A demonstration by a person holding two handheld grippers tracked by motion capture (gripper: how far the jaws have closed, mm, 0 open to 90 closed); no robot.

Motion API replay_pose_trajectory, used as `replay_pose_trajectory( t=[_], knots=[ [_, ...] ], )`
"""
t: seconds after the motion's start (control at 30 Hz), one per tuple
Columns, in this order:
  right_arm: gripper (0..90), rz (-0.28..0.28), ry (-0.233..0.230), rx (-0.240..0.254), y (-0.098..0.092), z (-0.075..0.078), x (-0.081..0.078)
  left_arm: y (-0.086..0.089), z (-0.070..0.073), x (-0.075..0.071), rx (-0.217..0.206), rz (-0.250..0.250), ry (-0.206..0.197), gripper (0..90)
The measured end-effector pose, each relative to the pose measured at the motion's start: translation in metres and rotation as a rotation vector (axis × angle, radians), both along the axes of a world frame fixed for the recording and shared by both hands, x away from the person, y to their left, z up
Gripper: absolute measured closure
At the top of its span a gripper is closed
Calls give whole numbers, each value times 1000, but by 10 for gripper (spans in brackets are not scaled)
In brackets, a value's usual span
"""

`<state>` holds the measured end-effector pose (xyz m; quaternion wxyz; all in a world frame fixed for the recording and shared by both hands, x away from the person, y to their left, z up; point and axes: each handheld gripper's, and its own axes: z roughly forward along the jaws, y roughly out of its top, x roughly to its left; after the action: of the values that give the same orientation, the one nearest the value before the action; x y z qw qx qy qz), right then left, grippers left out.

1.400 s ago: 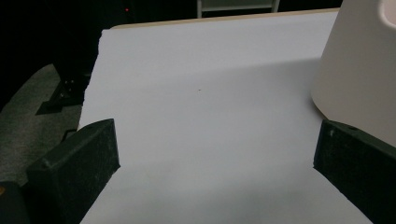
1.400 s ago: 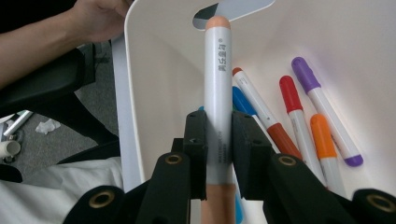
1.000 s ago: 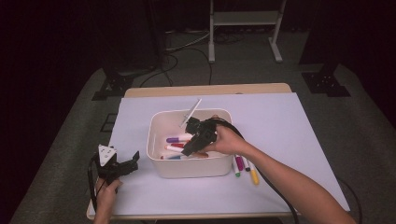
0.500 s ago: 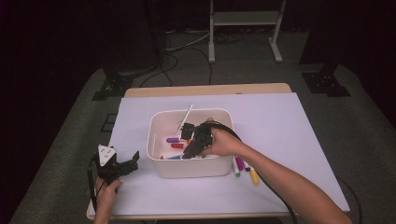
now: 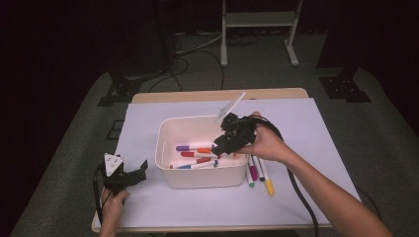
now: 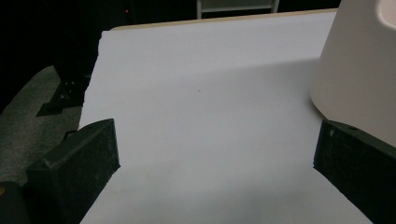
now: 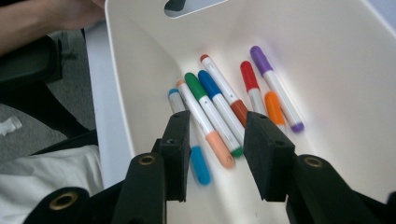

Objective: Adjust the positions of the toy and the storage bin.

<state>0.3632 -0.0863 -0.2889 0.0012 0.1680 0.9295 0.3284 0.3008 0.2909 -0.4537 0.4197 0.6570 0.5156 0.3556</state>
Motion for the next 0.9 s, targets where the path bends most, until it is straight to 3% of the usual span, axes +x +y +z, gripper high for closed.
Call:
replay_pose_trajectory(
  t=[0.1, 0.13, 0.17, 0.2, 0.23, 0.27, 0.3, 0.4, 0.43, 0.47, 0.5, 0.53, 0.57, 0.67, 0.8, 0.9],
  knots=[
    [590, -41, -8, 26, -28, 6, -6, 0, 0, 0, 4, -2, 2, 0],
    [582, -69, -13, 41, -48, 7, -10, 0, 0, 0, 7, -2, 1, 0],
    [582, -69, -13, 41, -48, 7, -10, 0, 0, 0, 9, -1, 1, 0],
    [574, -107, -8, 52, -67, 5, -14, 0, 0, 0, 11, -2, 1, 0],
    [574, -107, -8, 52, -67, 5, -14, 0, 0, 0, 11, -4, 1, 0],
    [572, -152, 2, 65, -85, 2, -18, 0, 0, 0, 11, -2, 1, 0],
    [572, -152, 2, 65, -85, 2, -18, 0, 0, 0, 10, 0, 1, 0],
    [566, -206, -1, 90, -121, -8, -26, 0, 0, 0, 6, 2, 2, 0],
    [566, -206, -1, 90, -121, -8, -26, 0, 0, 0, 7, 2, 4, 0],
    [564, -238, -1, 95, -135, -17, -29, 0, 0, 0, 8, 3, 4, 0],
    [564, -238, -1, 95, -135, -17, -29, 0, 0, 0, 7, 3, 3, 0],
    [561, -267, 21, 85, -145, -29, -30, 0, 0, 0, 6, 5, 3, 0],
    [561, -267, 21, 85, -145, -29, -30, 0, 0, 0, 6, 5, 2, 0],
    [551, -297, 42, 54, -153, -50, -30, 0, 0, 0, 8, 4, 2, 0],
    [534, -322, 77, 11, -153, -84, -27, 0, 0, 1, 2, 4, 4, 0],
    [534, -333, 83, -9, -151, -96, -24, 0, 0, 0, 4, 4, 5, 0]
  ],
)
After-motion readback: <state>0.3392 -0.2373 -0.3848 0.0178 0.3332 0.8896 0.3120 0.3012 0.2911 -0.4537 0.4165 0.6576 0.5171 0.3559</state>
